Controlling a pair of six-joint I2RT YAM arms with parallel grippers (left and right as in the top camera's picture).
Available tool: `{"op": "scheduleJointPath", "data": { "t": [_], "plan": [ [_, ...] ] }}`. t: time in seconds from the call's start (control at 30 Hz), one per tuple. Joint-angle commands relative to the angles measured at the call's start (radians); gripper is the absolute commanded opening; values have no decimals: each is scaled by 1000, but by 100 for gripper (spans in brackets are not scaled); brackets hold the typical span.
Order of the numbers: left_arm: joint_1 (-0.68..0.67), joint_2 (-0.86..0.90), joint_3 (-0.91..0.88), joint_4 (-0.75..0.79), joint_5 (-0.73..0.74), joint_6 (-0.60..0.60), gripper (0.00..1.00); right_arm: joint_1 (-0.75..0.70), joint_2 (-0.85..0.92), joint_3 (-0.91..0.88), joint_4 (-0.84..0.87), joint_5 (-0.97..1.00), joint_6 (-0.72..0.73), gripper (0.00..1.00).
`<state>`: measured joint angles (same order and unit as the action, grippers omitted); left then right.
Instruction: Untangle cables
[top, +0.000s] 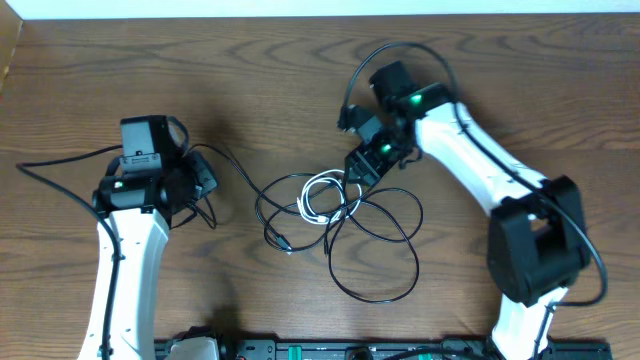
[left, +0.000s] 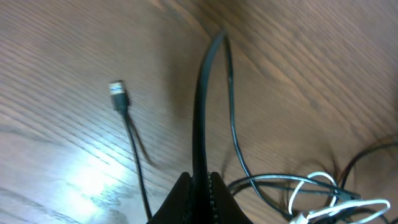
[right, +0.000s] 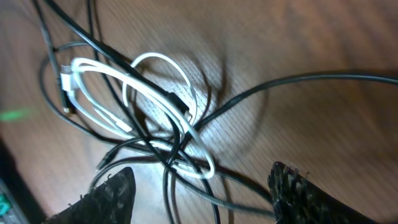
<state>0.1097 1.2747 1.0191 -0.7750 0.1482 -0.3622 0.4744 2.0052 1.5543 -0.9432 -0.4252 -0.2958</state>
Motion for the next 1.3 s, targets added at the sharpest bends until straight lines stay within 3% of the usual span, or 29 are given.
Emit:
{"op": "scheduleJointPath", "data": {
  "t": [0.0,0.07,0.2,0.4,0.57,0.77,0.97,1.13,1.27],
  "plan": [
    [-35,12,12,2,20,11,7,47,44,-5,21,50,-17,60],
    [-48,12,12,5,20,11,7,65,64,-5,44,106,10,51],
    [-62,12,12,6,20,13,7,82,85,-5,119,372,213,1],
    [-62,12,12,6,20,13,7,76,54,24,100,351,245,1],
    [-62,12,12,6,20,14,7,-14,-164,216,39,667,394,1],
    [-62,12,12,6,20,14,7,-111,-406,307,163,1032,396,1],
    [-62,12,12,13,20,14,7,-195,-555,307,269,1059,216,1],
    [-62,12,12,13,20,14,8,-246,-597,307,495,1368,130,1],
    [-62,12,12,13,20,14,7,-295,-597,307,504,1361,98,1]
  ]
}}
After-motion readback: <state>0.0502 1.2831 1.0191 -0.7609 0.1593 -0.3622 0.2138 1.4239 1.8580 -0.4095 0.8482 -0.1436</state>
